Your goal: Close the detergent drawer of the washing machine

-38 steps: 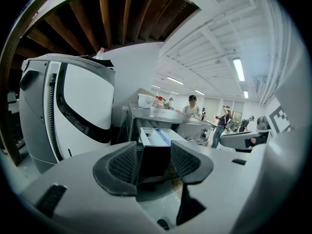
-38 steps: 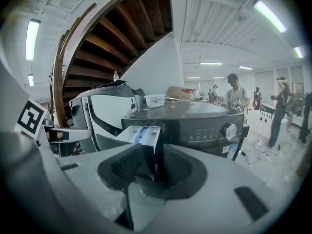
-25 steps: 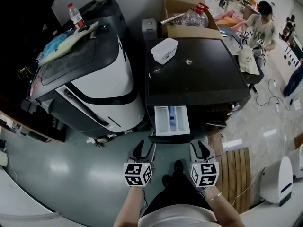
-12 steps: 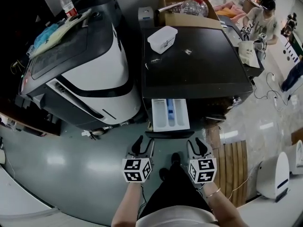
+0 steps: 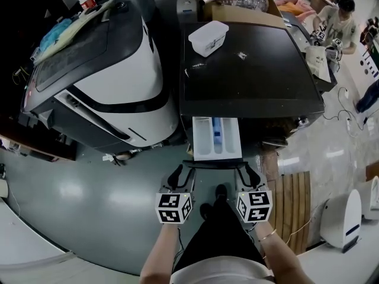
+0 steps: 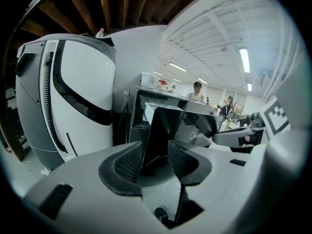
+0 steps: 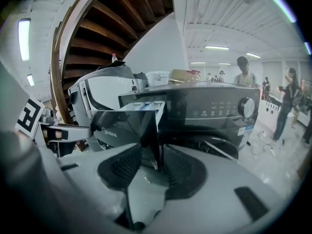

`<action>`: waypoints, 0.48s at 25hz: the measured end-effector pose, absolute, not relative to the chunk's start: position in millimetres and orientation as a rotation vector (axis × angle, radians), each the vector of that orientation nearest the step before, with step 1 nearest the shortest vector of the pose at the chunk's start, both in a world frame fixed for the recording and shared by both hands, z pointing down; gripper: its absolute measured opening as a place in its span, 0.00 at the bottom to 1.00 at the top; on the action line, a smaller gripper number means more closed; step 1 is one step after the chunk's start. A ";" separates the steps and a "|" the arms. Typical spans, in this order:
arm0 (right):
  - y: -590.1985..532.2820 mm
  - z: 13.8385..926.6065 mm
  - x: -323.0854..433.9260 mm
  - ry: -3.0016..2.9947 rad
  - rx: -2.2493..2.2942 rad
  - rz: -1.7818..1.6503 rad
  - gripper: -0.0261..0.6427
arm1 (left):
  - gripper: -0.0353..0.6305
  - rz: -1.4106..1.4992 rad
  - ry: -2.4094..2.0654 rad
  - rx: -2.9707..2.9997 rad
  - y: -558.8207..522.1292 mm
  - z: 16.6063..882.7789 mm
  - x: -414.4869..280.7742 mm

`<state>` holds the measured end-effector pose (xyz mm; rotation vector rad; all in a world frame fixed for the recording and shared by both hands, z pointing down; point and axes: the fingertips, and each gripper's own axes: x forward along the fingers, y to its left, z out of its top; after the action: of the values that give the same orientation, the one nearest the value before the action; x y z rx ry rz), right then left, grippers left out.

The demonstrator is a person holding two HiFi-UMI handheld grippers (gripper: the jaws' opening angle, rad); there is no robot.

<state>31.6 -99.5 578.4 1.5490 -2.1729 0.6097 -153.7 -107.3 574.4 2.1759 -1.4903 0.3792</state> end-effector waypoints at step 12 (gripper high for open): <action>-101.3 582.4 27.9 -2.197 1.514 0.610 0.23 | 0.27 0.387 -1.470 2.170 -111.8 581.0 -149.1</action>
<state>27.9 -101.3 582.4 1.5136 -2.1967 0.6096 -149.1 -111.8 581.0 2.1703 -1.4699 0.3865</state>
